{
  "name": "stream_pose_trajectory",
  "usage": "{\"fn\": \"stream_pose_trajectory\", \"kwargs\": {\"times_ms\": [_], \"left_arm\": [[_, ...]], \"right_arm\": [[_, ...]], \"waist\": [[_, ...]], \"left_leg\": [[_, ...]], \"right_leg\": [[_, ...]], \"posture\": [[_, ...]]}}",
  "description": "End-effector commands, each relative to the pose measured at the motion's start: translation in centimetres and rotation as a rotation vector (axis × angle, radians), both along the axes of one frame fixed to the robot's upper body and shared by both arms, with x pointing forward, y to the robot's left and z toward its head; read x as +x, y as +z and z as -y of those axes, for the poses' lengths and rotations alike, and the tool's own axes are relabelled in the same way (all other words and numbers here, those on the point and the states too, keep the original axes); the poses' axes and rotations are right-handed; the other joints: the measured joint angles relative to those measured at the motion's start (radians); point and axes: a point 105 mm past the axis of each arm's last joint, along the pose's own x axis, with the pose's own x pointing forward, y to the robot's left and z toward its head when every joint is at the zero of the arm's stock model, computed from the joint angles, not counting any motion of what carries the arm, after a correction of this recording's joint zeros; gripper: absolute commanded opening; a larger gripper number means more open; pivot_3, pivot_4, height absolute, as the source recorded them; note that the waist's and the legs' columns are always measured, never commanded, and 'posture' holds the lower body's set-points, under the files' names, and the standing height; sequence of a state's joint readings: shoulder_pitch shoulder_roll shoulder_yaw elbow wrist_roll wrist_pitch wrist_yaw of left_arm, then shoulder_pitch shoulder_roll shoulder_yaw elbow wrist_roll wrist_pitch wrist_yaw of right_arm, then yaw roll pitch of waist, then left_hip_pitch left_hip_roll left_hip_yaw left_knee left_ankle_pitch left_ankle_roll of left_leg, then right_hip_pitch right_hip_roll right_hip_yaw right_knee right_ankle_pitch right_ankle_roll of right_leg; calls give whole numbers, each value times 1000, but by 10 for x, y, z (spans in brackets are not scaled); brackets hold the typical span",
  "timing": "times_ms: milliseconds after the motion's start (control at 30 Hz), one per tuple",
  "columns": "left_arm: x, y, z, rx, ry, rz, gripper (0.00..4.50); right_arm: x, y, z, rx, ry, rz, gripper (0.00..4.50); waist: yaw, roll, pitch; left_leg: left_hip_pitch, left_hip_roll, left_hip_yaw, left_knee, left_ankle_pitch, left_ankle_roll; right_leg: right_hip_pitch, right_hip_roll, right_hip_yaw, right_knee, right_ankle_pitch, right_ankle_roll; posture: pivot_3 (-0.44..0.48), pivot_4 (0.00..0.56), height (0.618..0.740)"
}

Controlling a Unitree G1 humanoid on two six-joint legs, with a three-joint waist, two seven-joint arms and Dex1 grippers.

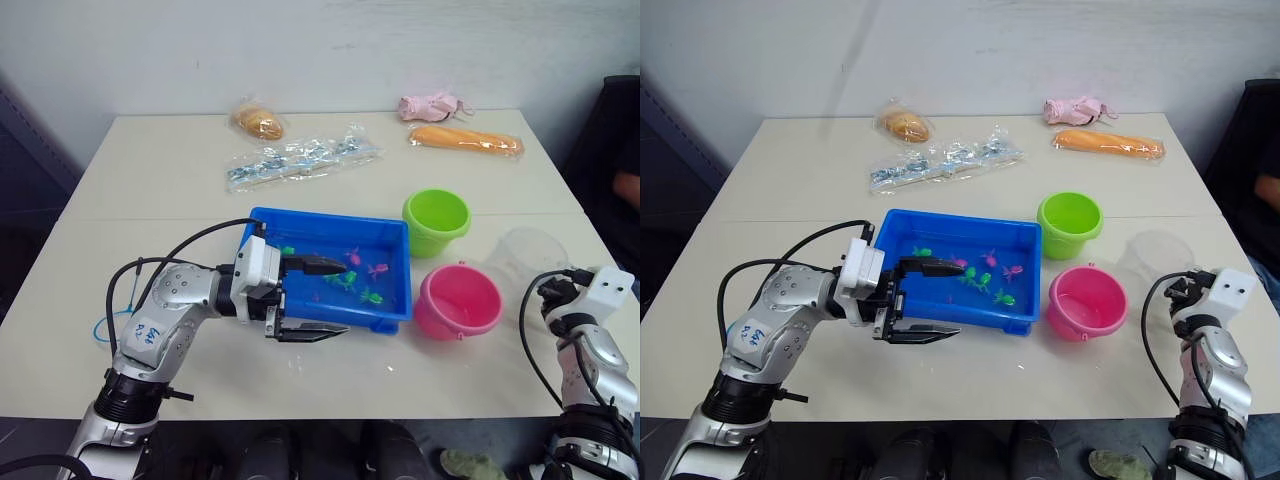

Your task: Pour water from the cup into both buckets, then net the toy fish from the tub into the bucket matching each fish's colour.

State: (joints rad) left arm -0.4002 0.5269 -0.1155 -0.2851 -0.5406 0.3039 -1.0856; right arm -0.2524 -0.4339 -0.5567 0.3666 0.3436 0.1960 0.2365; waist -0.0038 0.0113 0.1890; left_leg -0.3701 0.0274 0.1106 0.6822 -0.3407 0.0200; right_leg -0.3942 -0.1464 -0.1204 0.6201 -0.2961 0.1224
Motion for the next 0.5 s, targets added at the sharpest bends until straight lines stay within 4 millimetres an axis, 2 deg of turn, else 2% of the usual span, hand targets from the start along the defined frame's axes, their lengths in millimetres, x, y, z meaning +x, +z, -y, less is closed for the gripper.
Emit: {"fn": "stream_pose_trajectory", "kwargs": {"times_ms": [33,133,200,333,433,500], "left_arm": [[-1,12,-5,-4,1,48,4500],[0,13,-7,-2,3,46,4500],[-1,11,-9,7,4,38,4500],[3,7,-23,23,66,17,4500],[7,4,-40,20,133,-18,4500],[9,3,-51,6,178,-49,4500]], "right_arm": [[-15,14,9,-73,-25,35,2911],[-28,12,10,-92,-25,18,4396],[-42,11,12,-103,-33,1,4462],[-88,16,16,-132,-41,-20,4462],[-105,58,-4,-158,92,192,4462],[-116,77,-14,-201,167,248,4462]], "waist": [[3,0,0],[1,0,0],[1,0,0],[5,1,0],[-1,0,0],[-7,0,0]], "left_leg": [[0,0,0,0,0,0],[0,0,0,0,0,0],[0,0,0,0,0,0],[0,0,-1,-2,0,0],[0,1,-1,-2,-1,0],[2,0,2,-2,-2,2]], "right_leg": [[0,0,0,0,0,0],[0,0,0,0,0,0],[0,0,0,0,0,0],[0,0,-1,-1,0,-1],[0,0,0,-2,0,0],[0,0,4,-4,0,0]], "posture": [[0,150,740],[0,150,740],[0,150,740],[0,150,740],[0,150,740],[0,150,740]]}}
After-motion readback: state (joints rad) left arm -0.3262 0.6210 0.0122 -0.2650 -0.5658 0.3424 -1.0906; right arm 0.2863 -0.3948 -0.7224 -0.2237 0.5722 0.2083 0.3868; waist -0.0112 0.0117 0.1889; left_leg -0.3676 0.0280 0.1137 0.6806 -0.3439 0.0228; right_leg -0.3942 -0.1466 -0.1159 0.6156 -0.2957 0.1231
